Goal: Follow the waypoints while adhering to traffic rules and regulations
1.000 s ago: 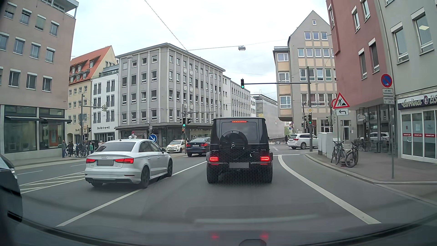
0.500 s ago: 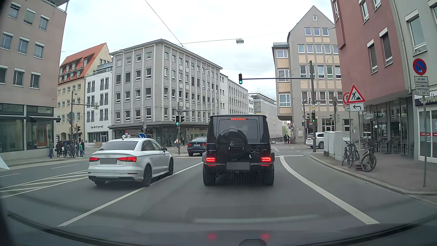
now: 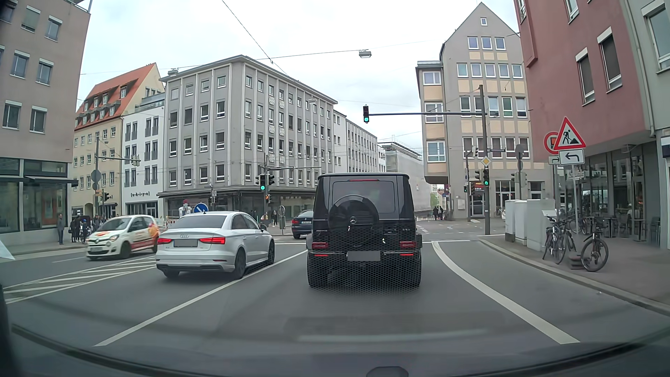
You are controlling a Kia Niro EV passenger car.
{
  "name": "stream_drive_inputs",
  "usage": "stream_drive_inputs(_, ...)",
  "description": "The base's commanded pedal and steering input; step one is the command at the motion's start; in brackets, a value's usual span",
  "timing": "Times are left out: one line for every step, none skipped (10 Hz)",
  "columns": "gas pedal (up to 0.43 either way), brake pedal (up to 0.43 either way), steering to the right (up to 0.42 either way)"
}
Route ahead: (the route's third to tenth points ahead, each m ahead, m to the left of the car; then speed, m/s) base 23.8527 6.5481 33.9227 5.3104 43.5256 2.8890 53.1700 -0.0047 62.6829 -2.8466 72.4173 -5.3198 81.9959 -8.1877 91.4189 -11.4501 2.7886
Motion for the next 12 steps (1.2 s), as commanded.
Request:
stream_drive_inputs(0.000,0.146,0.022)
stream_drive_inputs(0.000,0.073,0.022)
stream_drive_inputs(0.000,0.006,0.022)
stream_drive_inputs(0.000,0.000,0.022)
stream_drive_inputs(0.000,0.000,0.022)
stream_drive_inputs(0.000,0.000,0.022)
stream_drive_inputs(0.000,0.000,0.022)
stream_drive_inputs(0.110,0.000,0.022)
stream_drive_inputs(0.169,0.000,0.022)
stream_drive_inputs(0.189,0.000,0.022)
stream_drive_inputs(0.189,0.000,0.021)
stream_drive_inputs(0.189,0.000,0.022)
